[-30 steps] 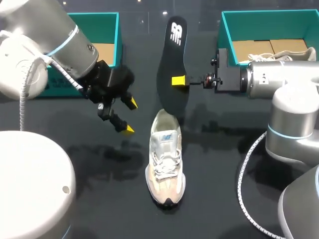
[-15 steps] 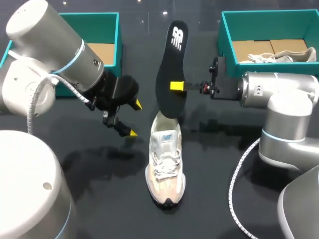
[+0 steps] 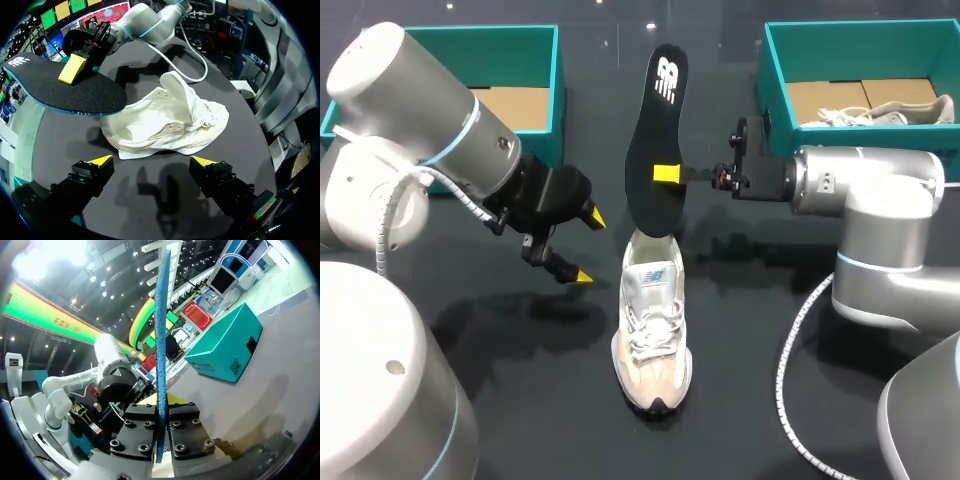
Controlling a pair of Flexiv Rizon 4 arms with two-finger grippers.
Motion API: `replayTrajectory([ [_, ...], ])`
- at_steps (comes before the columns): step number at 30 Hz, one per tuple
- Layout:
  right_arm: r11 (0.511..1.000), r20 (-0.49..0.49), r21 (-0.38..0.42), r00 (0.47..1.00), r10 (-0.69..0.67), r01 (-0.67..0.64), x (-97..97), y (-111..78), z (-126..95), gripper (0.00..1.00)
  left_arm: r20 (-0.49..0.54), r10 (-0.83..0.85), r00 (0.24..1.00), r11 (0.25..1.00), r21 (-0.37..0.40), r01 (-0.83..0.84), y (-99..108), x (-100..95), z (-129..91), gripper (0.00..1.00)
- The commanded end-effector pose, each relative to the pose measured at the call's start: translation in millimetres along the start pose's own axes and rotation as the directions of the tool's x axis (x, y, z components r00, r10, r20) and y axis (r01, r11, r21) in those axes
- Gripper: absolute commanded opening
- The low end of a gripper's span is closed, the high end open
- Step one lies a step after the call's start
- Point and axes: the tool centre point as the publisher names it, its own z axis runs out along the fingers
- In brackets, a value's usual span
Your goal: Take the shoe out of the shoebox, open the shoe tongue, remove and reinsert the insole, then place the shoe into the shoebox
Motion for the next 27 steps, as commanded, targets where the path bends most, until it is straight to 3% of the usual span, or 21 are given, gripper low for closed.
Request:
replayTrajectory([
  [1,1.0,-0.017,0.014,1.0,-0.014,0.015,-3.2,-3.6,3,0.0,0.004,0.014,1.0,1.0,0.018,-0.014,5,-1.4,9,1.0],
  [9,0.998,-0.049,-0.012,0.997,-0.055,0.054,-14.4,-14.2,8,0.0,0.019,0.03,0.999,1.0,0.008,-0.03,10,-4.2,18,1.0],
  [27,0.994,-0.068,-0.026,0.992,-0.11,0.109,-15.9,-18.4,11,0.0,0.013,0.052,0.999,0.999,0.004,-0.052,8,-4.5,30,1.0],
])
